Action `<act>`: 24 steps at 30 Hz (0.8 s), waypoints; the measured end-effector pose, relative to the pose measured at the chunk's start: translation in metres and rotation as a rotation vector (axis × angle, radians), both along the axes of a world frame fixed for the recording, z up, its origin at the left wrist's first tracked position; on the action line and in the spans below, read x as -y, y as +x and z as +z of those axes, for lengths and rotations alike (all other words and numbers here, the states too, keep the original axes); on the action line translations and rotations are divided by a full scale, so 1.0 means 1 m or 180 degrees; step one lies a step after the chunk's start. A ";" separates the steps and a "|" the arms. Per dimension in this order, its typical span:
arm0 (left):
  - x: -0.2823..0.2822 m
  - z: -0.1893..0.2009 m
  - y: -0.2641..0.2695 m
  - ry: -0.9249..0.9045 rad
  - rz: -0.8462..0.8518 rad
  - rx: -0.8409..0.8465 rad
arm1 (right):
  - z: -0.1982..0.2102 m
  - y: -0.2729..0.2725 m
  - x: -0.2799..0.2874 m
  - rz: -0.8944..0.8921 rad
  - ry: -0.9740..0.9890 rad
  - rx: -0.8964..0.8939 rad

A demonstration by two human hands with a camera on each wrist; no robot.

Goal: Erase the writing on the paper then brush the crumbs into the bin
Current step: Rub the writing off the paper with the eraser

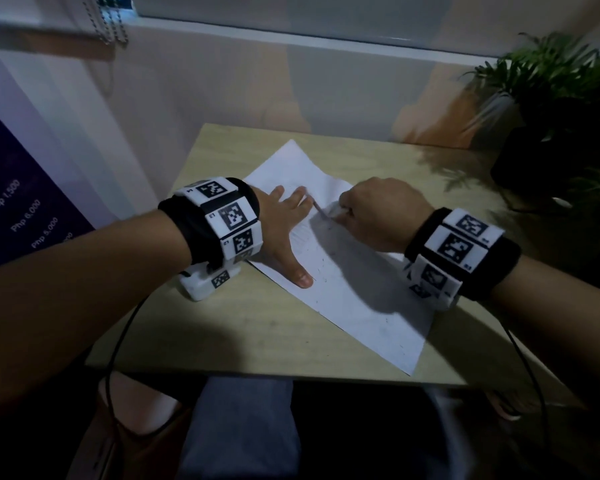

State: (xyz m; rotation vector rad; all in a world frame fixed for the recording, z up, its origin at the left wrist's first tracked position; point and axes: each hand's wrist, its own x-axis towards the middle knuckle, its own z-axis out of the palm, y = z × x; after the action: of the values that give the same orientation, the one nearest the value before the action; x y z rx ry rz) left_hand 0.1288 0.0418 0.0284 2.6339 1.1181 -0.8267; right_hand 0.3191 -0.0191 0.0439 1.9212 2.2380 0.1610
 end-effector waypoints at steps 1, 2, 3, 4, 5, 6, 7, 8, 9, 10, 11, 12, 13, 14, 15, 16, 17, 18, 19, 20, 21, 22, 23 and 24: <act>0.000 0.000 0.000 0.0003 -0.0009 0.0000 | 0.003 0.004 -0.004 -0.0070 -0.0011 -0.0038; 0.001 0.001 0.000 0.0000 -0.0014 0.0005 | 0.006 0.010 -0.008 -0.0156 -0.0017 -0.0062; 0.002 0.001 0.000 0.0002 -0.0007 0.0020 | 0.010 0.017 -0.012 -0.0245 -0.0007 -0.0040; 0.002 0.001 0.000 0.0005 0.0009 0.0036 | 0.014 0.024 -0.015 -0.0318 0.0019 0.0015; 0.002 0.000 0.000 0.0003 0.0024 0.0054 | 0.016 0.027 -0.015 -0.0363 0.0055 0.0055; 0.001 0.000 0.000 -0.0010 0.0038 0.0064 | 0.017 0.028 -0.014 -0.0363 0.0085 0.0032; 0.000 0.000 0.000 -0.0035 0.0044 0.0067 | 0.017 0.025 -0.012 -0.0315 0.0072 -0.0103; -0.001 0.000 -0.001 -0.0062 0.0048 0.0061 | 0.016 0.020 -0.008 -0.0235 0.0011 -0.0301; -0.002 -0.001 -0.001 -0.0080 0.0047 0.0066 | 0.014 0.013 -0.005 -0.0143 -0.0085 -0.0477; -0.003 -0.001 0.000 -0.0084 0.0046 0.0079 | 0.012 0.008 -0.002 -0.0050 -0.0191 -0.0592; -0.003 -0.001 0.000 -0.0080 0.0041 0.0093 | 0.011 0.004 0.000 -0.0009 -0.0300 -0.0636; -0.003 -0.002 0.000 -0.0079 0.0037 0.0098 | 0.011 0.003 -0.002 -0.0041 -0.0367 -0.0626; -0.003 -0.002 0.000 -0.0082 0.0038 0.0097 | 0.013 0.004 -0.006 -0.0115 -0.0392 -0.0590; -0.003 -0.002 -0.001 -0.0083 0.0038 0.0091 | 0.015 0.006 -0.011 -0.0190 -0.0390 -0.0551; -0.003 -0.002 -0.001 -0.0080 0.0034 0.0085 | 0.017 0.009 -0.016 -0.0261 -0.0358 -0.0542; -0.003 -0.002 -0.001 -0.0075 0.0033 0.0081 | 0.018 0.009 -0.019 -0.0316 -0.0300 -0.0531; -0.002 -0.002 -0.001 -0.0069 0.0036 0.0090 | 0.018 0.008 -0.019 -0.0328 -0.0239 -0.0459; -0.002 -0.001 0.000 -0.0062 0.0044 0.0106 | 0.017 0.004 -0.018 -0.0278 -0.0184 -0.0334; -0.002 -0.001 0.000 -0.0056 0.0052 0.0121 | 0.014 -0.002 -0.016 -0.0184 -0.0140 -0.0209; -0.002 0.000 0.000 -0.0054 0.0057 0.0127 | 0.011 -0.007 -0.013 -0.0077 -0.0120 -0.0118; -0.002 0.000 0.000 -0.0061 0.0059 0.0128 | 0.009 -0.012 -0.009 0.0014 -0.0131 -0.0067; -0.002 0.000 0.000 -0.0074 0.0065 0.0123 | 0.008 -0.014 -0.007 0.0055 -0.0164 -0.0091; -0.003 0.000 -0.001 -0.0088 0.0068 0.0114 | 0.010 -0.012 -0.008 0.0015 -0.0213 -0.0186; -0.003 0.000 -0.001 -0.0092 0.0064 0.0101 | 0.012 -0.008 -0.012 -0.0098 -0.0255 -0.0299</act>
State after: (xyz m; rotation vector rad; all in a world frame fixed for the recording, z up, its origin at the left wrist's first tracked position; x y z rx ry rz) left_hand 0.1276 0.0451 0.0280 2.5986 1.1144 -0.7886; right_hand 0.3115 -0.0072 0.0558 1.9584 2.2350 -0.0235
